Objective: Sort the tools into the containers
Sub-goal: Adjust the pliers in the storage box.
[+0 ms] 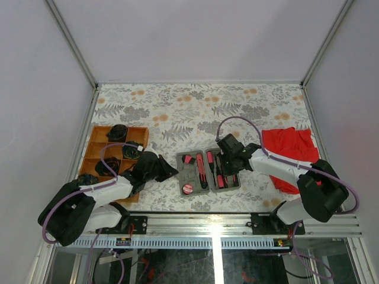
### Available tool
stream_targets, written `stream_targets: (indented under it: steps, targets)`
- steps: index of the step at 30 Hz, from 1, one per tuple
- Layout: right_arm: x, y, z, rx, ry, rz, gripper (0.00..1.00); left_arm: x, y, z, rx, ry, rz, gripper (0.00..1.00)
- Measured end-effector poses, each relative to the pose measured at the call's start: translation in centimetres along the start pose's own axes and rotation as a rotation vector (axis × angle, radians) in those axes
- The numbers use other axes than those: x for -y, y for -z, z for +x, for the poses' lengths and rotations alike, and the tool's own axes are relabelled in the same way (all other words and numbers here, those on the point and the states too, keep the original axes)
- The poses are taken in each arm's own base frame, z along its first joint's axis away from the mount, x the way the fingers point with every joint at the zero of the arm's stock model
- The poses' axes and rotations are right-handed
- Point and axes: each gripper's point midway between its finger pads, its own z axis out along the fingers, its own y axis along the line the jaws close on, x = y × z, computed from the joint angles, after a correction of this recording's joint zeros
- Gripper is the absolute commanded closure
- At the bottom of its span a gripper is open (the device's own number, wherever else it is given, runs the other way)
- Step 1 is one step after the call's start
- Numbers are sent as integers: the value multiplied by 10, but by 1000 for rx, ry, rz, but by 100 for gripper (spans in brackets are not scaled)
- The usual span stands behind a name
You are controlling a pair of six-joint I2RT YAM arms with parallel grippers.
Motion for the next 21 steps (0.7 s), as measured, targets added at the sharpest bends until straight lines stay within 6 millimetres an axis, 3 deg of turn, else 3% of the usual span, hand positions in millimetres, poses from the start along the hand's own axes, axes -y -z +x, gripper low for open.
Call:
stream_targets:
  steps: [5, 12, 21]
  targets:
    - [4, 9, -2, 42, -2, 9, 83, 0, 0, 0, 0, 0, 0, 100]
    - [25, 40, -26, 175, -13, 128, 86, 0, 0, 0, 0, 0, 1, 100]
    - [41, 24, -4, 54, -4, 206, 87, 1, -1, 1, -5, 0, 4, 100]
